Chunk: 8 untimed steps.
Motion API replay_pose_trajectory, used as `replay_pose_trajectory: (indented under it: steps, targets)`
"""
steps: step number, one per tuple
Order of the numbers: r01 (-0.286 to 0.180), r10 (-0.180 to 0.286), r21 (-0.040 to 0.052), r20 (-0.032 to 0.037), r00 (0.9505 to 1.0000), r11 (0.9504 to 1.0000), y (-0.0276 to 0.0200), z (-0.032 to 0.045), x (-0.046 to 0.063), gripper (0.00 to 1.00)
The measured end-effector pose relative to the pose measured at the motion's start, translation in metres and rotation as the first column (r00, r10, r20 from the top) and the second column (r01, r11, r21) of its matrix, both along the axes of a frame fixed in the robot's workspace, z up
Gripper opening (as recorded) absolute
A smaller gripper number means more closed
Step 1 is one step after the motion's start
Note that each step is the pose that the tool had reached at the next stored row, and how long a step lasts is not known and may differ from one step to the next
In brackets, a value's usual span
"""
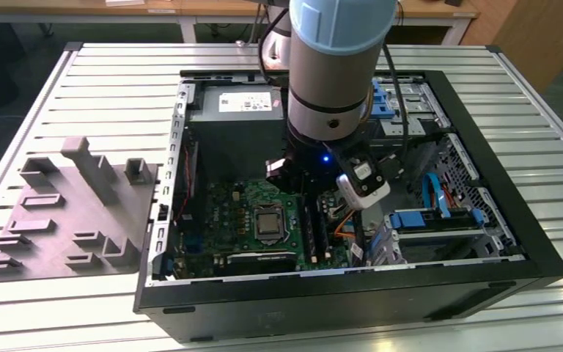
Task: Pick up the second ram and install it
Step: 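Insert the second ram into the second slot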
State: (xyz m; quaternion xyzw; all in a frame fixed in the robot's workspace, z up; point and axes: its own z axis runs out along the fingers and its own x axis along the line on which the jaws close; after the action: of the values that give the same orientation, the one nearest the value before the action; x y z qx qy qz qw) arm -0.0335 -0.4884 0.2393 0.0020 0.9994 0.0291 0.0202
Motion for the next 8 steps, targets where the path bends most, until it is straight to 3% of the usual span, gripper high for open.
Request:
replay_pose_trajectory:
  steps: [7, 8]
  targets:
    - [0.0, 0.0, -0.0013, 0.0, 1.0, 1.0, 0.0, 0.0, 0.0, 0.17]
    - [0.0, 0.0, -0.0015, -0.0001, 1.0, 1.0, 0.0, 0.0001, 0.0, 0.11]
